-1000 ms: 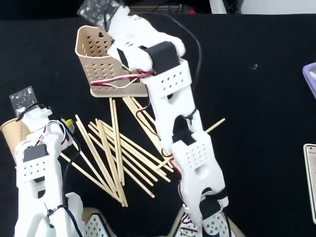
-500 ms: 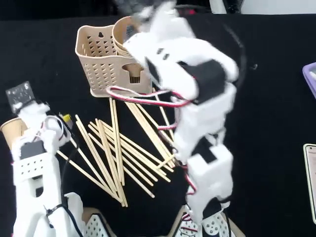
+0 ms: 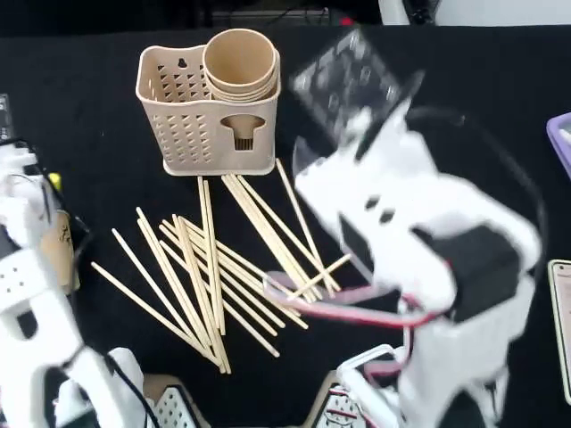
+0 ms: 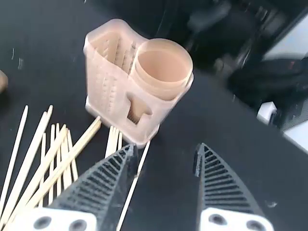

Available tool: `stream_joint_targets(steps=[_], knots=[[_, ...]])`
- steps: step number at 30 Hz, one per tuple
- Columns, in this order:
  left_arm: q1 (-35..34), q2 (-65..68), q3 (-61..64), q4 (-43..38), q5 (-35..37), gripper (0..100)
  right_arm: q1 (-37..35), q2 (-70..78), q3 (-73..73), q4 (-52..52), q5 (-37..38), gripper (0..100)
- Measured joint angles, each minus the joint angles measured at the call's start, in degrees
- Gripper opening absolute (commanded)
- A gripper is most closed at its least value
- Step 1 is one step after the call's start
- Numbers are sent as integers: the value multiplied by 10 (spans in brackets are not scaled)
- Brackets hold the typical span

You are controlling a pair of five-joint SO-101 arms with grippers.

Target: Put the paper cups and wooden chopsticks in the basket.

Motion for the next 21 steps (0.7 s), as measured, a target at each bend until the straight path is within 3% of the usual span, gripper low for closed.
stream_joint_targets(steps=[4, 10, 21], knots=[[-33, 129, -84, 14, -32, 229, 2, -178, 313, -141, -1, 202], [-40, 353, -316, 135, -59, 229, 0, -402, 693, -314, -11, 201], [0, 719, -797, 444, -299, 229, 0, -498, 888, -383, -31, 201]])
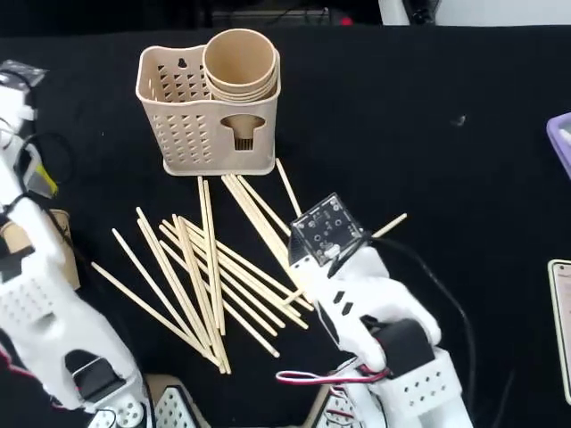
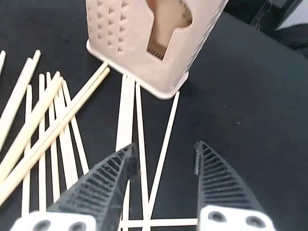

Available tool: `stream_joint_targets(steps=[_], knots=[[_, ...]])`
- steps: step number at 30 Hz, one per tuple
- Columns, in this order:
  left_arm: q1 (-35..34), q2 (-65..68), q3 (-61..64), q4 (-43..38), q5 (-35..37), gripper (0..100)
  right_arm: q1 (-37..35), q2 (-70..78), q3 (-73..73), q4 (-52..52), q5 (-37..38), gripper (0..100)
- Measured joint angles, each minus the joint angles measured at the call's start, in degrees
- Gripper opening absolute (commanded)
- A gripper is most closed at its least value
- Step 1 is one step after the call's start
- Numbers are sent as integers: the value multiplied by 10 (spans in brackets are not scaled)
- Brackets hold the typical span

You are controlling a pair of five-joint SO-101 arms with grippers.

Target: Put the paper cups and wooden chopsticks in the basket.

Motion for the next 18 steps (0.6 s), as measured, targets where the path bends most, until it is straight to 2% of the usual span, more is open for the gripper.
stream_joint_targets(steps=[4, 8, 12, 18], knots=[[6, 67, -74, 17, -55, 229, 0, 0, 38, -27, 0, 201], [4, 70, -86, 18, -101, 229, 0, 0, 45, -37, 0, 201], [-14, 70, -88, 18, -115, 229, 0, 0, 45, -39, 0, 201], [-45, -29, -69, 20, -141, 229, 0, -1, 45, -39, 0, 201]])
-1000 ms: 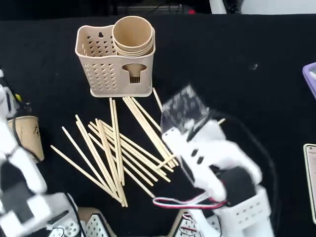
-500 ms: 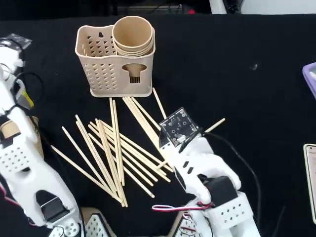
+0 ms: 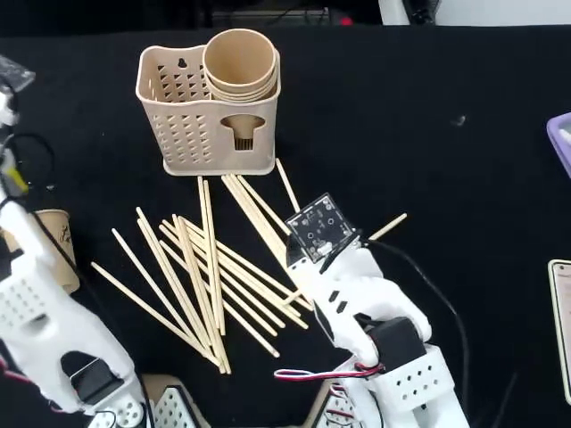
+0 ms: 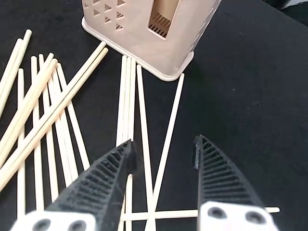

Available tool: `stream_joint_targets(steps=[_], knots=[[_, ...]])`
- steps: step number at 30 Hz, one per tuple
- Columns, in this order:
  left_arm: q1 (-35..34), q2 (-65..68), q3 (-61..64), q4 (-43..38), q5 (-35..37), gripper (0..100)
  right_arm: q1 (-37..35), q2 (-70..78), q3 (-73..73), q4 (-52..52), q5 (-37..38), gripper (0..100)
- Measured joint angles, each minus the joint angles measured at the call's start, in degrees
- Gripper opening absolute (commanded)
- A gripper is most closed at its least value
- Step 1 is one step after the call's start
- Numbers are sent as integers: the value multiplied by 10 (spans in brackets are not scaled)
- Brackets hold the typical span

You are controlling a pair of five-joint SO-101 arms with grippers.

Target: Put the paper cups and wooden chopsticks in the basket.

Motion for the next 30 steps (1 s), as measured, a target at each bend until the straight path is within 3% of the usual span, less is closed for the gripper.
stream_joint_targets(steps=[6, 10, 30], knots=[[-3, -99, 200, 0, -125, 229, 0, 0, 0, 0, 0, 201], [1, -122, 275, 0, -143, 229, 0, 0, 0, 0, 0, 201], [9, -97, 236, -7, -146, 229, 0, 0, 2, 0, 0, 201]])
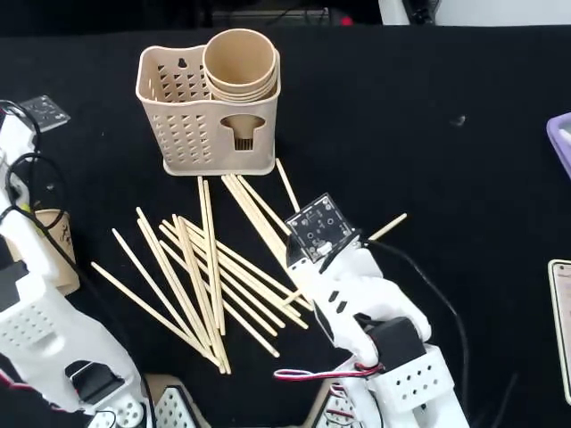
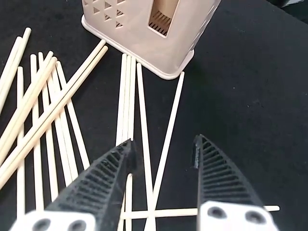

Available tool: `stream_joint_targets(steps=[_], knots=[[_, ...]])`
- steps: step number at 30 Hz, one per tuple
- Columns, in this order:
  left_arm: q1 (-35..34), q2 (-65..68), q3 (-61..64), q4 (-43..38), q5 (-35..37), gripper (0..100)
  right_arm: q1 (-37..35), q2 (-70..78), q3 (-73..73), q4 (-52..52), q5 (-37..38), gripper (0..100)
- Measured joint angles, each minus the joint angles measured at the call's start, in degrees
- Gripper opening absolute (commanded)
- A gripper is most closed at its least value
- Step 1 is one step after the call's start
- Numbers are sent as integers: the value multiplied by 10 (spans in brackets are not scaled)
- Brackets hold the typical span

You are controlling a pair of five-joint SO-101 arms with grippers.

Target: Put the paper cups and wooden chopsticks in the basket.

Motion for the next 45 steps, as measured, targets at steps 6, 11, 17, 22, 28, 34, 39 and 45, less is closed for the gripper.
stream_joint_targets(steps=[6, 11, 17, 22, 28, 34, 39, 45], knots=[[0, 36, 0, -5, 0, 229, 0, 0, 0, 0, 0, 201], [1, 64, 0, -5, 0, 228, 0, 0, 0, 0, 0, 201], [1, 67, 0, 4, -1, 148, 0, 0, 0, 0, 0, 201], [-1, 39, 4, 6, -1, 50, 0, 0, 0, 0, 0, 201], [-18, -48, 65, 6, -1, 29, 0, 0, 0, 0, 0, 201], [-27, -180, 156, 6, -1, 29, 0, 0, 0, 0, 0, 201], [-28, -276, 198, 7, 1, 29, 0, 0, 0, 0, 0, 201], [-47, -316, 215, -76, 4, 142, 0, 0, 0, 0, 0, 201]])
